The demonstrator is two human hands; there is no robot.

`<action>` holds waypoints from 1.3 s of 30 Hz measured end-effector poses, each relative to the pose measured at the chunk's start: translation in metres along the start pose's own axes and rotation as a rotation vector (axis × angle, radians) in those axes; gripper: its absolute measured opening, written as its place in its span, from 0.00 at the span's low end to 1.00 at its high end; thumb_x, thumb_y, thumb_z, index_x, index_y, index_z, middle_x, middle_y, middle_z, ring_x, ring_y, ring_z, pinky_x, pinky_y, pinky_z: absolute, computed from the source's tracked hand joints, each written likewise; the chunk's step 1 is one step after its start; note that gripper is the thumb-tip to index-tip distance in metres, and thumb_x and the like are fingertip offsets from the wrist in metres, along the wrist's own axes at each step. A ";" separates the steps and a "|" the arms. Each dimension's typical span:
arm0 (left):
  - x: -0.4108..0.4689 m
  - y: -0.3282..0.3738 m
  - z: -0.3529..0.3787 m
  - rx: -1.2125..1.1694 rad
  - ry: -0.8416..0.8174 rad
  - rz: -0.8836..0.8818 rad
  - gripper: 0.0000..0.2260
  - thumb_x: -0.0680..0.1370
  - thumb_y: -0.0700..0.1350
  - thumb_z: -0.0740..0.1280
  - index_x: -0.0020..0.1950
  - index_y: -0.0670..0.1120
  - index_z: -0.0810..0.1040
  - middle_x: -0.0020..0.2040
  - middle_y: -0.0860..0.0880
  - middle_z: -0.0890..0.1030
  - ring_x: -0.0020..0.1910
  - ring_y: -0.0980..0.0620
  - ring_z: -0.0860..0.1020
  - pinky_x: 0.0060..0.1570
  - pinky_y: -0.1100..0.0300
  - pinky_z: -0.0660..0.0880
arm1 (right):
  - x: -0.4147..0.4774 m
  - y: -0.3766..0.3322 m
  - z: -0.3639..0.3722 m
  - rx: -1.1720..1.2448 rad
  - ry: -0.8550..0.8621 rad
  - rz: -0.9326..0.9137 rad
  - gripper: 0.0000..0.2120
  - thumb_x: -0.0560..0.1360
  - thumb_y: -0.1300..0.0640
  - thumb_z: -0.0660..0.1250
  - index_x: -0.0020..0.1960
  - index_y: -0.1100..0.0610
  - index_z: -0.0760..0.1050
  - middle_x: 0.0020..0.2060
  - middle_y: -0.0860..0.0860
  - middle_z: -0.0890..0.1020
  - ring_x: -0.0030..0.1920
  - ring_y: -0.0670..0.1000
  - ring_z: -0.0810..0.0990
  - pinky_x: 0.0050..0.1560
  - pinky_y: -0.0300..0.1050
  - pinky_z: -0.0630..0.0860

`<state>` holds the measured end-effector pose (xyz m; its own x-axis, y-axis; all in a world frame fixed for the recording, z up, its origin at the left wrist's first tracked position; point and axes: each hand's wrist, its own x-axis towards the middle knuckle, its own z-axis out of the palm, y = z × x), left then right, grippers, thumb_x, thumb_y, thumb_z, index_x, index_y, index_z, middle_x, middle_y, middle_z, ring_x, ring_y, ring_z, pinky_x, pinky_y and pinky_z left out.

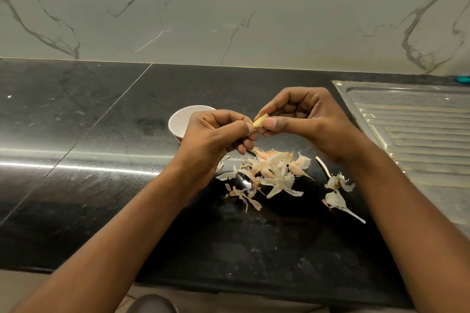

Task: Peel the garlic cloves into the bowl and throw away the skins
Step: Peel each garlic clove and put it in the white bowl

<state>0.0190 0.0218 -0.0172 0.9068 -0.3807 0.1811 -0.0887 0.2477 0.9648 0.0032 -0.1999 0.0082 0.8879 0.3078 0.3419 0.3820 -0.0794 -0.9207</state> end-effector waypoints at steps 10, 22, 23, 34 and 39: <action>-0.001 -0.001 0.001 0.060 -0.021 0.022 0.08 0.80 0.29 0.67 0.45 0.36 0.84 0.38 0.39 0.83 0.34 0.48 0.80 0.33 0.62 0.77 | 0.000 0.003 -0.003 0.100 -0.058 0.061 0.09 0.75 0.69 0.73 0.56 0.68 0.80 0.49 0.62 0.88 0.47 0.57 0.89 0.51 0.47 0.86; -0.002 -0.002 0.004 0.154 0.021 0.131 0.07 0.79 0.28 0.68 0.44 0.35 0.84 0.35 0.41 0.83 0.32 0.49 0.80 0.32 0.62 0.76 | 0.001 0.002 -0.006 0.182 -0.076 0.120 0.09 0.76 0.68 0.71 0.56 0.67 0.81 0.48 0.63 0.88 0.46 0.56 0.89 0.50 0.47 0.87; -0.002 -0.002 0.004 0.143 0.022 0.133 0.07 0.79 0.28 0.68 0.44 0.35 0.84 0.35 0.41 0.83 0.32 0.49 0.80 0.32 0.62 0.77 | 0.001 0.002 -0.006 0.185 -0.067 0.125 0.10 0.76 0.67 0.72 0.57 0.67 0.82 0.48 0.63 0.88 0.46 0.56 0.89 0.49 0.46 0.86; 0.000 -0.002 0.001 0.089 0.059 0.117 0.05 0.79 0.31 0.69 0.46 0.36 0.83 0.38 0.39 0.83 0.34 0.46 0.81 0.34 0.60 0.78 | 0.001 0.001 -0.003 0.033 -0.053 0.154 0.15 0.79 0.60 0.71 0.64 0.65 0.82 0.52 0.63 0.88 0.49 0.58 0.89 0.51 0.48 0.87; -0.001 -0.002 0.002 0.138 0.033 0.134 0.04 0.79 0.31 0.70 0.46 0.35 0.84 0.37 0.40 0.84 0.36 0.47 0.82 0.37 0.60 0.80 | 0.002 0.002 -0.001 -0.036 -0.067 0.163 0.12 0.80 0.60 0.72 0.60 0.65 0.84 0.49 0.62 0.89 0.48 0.58 0.89 0.52 0.49 0.87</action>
<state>0.0174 0.0197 -0.0187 0.8959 -0.3224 0.3057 -0.2632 0.1691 0.9498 0.0057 -0.2007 0.0070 0.9200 0.3509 0.1745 0.2448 -0.1670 -0.9551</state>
